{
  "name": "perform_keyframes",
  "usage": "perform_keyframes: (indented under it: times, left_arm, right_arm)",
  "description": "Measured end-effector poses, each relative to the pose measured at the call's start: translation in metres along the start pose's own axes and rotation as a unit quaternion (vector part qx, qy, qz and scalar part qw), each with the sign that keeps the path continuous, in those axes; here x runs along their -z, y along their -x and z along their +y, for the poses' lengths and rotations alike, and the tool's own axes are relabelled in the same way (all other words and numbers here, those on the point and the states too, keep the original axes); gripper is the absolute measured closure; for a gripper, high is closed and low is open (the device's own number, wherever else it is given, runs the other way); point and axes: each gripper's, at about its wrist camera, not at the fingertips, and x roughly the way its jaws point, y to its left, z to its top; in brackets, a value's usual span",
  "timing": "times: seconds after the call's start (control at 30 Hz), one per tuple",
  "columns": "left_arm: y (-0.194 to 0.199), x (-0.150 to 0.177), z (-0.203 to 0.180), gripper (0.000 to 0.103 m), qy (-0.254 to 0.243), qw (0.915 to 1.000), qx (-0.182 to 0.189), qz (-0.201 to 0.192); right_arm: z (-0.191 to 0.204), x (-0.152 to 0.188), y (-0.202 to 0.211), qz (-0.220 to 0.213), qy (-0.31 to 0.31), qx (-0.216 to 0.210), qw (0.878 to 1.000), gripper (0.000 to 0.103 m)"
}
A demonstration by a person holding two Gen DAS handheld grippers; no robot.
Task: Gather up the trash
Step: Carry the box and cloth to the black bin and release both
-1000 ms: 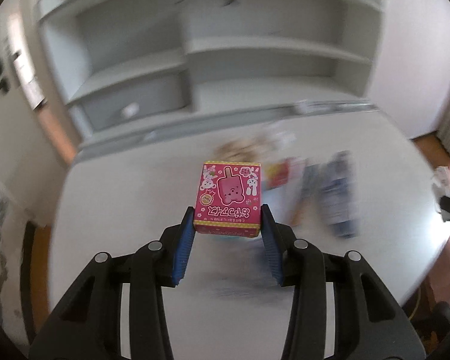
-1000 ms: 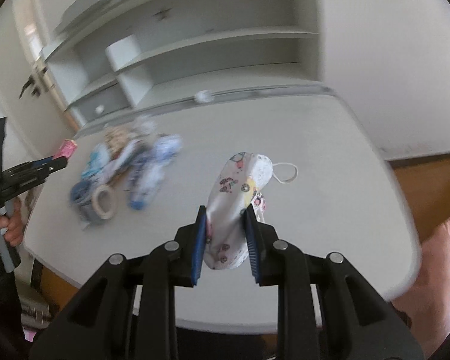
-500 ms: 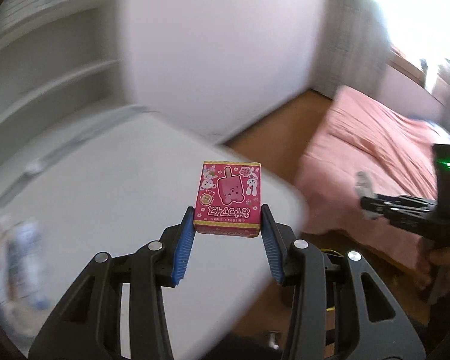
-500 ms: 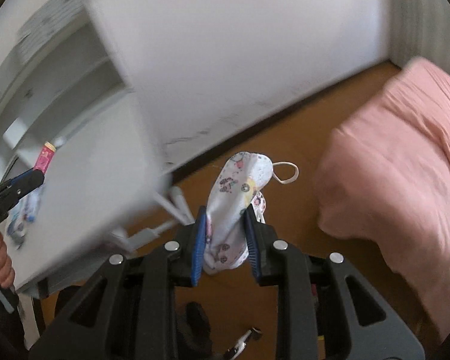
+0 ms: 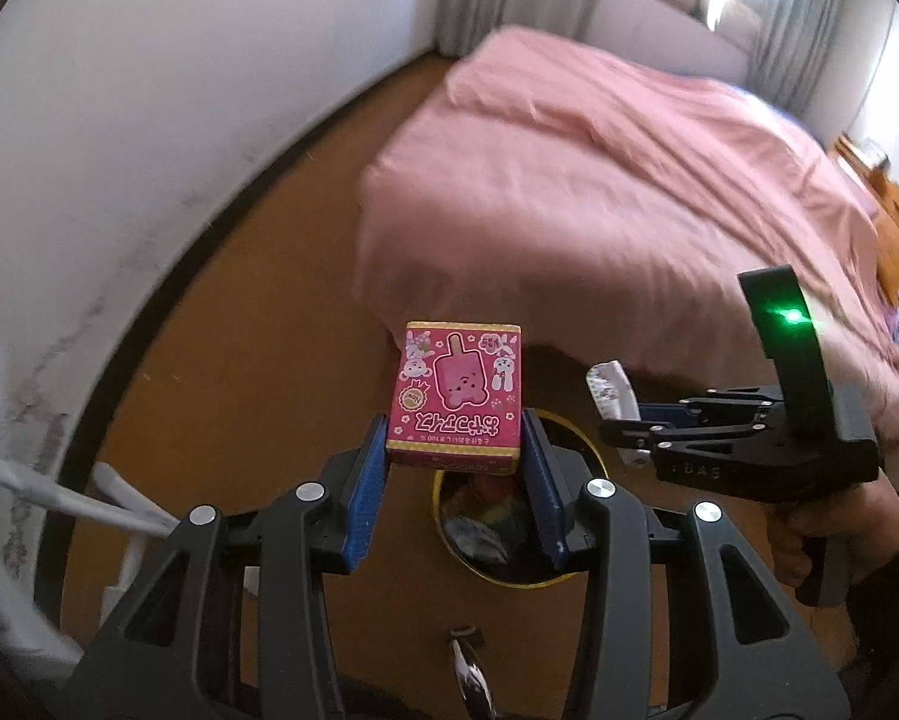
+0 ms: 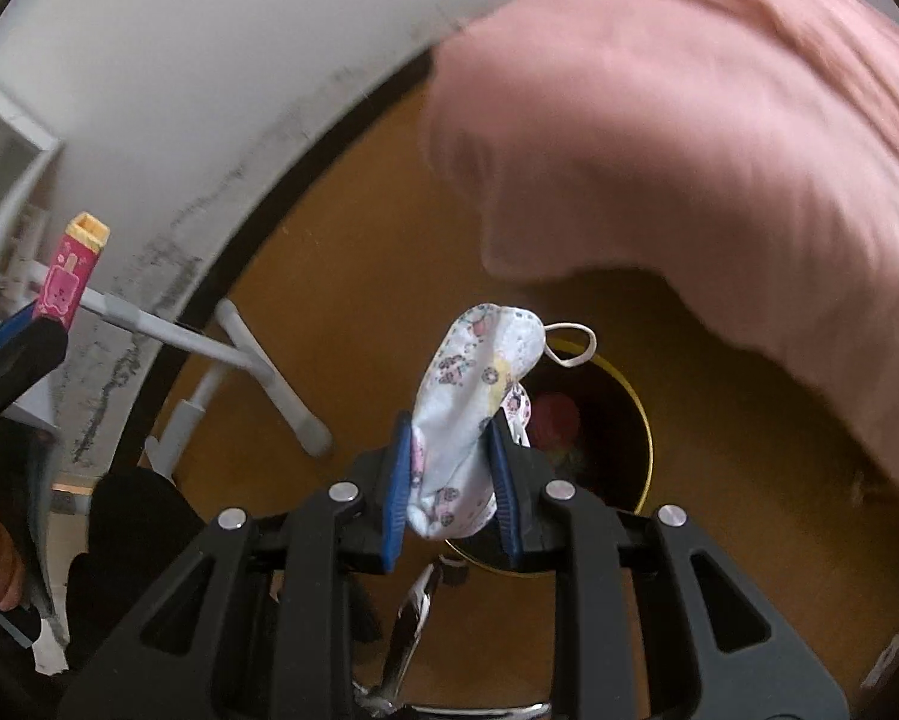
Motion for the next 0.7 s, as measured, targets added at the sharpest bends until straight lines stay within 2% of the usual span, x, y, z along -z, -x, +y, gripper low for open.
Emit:
perform_keyframes:
  times: [0.17,0.23,0.43,0.47,0.53,0.7]
  left_arm:
    - [-0.055,0.012,-0.006,0.061,-0.002,0.9986,0.003,0.054]
    - [-0.062,0.020,-0.006,0.061,-0.003,0.9978,0.006,0.066]
    - [-0.082,0.019,-0.018,0.061,-0.005,0.9960,0.015,0.088]
    - [-0.084,0.019,-0.020,0.061,-0.007,0.9958,0.015,0.090]
    - [-0.087,0.018,-0.024,0.061,-0.011,0.9954,0.017,0.094]
    - [-0.095,0.015,-0.031,0.061,-0.016,0.9944,0.022,0.102]
  right_arm:
    - [-0.034,0.021,-0.052,0.063,-0.032,0.003,0.997,0.078]
    - [-0.042,0.027,-0.064,0.078,-0.037,0.000,0.996,0.078]
    - [-0.055,0.038,-0.075,0.091,-0.045,-0.009,0.995,0.077]
    - [-0.055,0.038,-0.073,0.091,-0.045,-0.012,0.995,0.076]
    - [-0.054,0.036,-0.072,0.092,-0.047,-0.015,0.995,0.055]
    - [-0.061,0.032,-0.067,0.084,-0.059,-0.021,0.994,0.054]
